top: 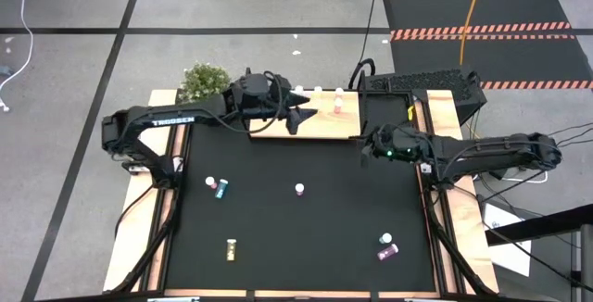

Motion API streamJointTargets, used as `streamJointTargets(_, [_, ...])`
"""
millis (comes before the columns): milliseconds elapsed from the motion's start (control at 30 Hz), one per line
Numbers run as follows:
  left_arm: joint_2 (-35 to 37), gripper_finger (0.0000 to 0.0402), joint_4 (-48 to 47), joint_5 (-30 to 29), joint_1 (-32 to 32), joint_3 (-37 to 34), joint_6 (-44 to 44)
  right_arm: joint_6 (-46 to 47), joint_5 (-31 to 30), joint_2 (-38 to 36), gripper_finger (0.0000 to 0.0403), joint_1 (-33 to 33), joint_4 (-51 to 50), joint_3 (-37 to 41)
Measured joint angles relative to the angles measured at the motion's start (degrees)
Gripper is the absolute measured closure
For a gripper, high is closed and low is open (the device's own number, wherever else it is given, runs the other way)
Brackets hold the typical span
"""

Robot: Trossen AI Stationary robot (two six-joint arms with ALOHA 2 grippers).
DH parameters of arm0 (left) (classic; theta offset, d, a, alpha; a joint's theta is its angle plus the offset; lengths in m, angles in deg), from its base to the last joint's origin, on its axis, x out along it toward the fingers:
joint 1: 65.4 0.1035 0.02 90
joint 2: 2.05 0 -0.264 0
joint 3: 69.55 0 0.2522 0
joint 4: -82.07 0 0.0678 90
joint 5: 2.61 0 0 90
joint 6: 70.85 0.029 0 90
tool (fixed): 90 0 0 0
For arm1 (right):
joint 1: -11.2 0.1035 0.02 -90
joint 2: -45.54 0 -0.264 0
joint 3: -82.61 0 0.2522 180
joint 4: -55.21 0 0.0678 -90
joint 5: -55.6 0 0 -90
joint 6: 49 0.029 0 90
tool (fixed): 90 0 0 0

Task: Pick and place medicine bottles onto shelf by color
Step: Put the right blue pill bottle on the shelf aligned with the other blue pill bottle

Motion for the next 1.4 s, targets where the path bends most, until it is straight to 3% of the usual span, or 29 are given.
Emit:
streamJointTargets(100, [2.1,0.0124,-6.2,0.1,-1.0,0.0,0.5,4.5,-2.4,2.5,0.0398,2.9,0.2,0.0])
streamJointTargets(333, [6.1,0.0124,-26.1,0.2,-1.2,0.0,1.4,15.9,-8.1,12.1,0.0402,9.9,2.4,-1.9])
streamJointTargets(633, [11.9,0.0124,-48.8,-2.8,-5.8,0.0,8.0,19.2,-8.0,29.5,0.0402,14.8,-5.0,-17.6])
streamJointTargets(833, [15.5,0.0124,-53.0,-4.8,-8.0,0.0,9.9,19.6,-8.0,37.7,0.0402,18.1,-15.6,-28.9])
streamJointTargets(1000, [19.5,0.0124,-53.7,-6.0,-8.7,-2.7,9.1,20.2,-8.1,39.9,0.0403,21.4,-17.1,-32.5])
streamJointTargets(1400, [28.5,0.0124,-52.4,-6.7,-15.4,-18.7,-9.7,26.0,-7.9,40.8,0.0403,24.6,-23.9,-32.6])
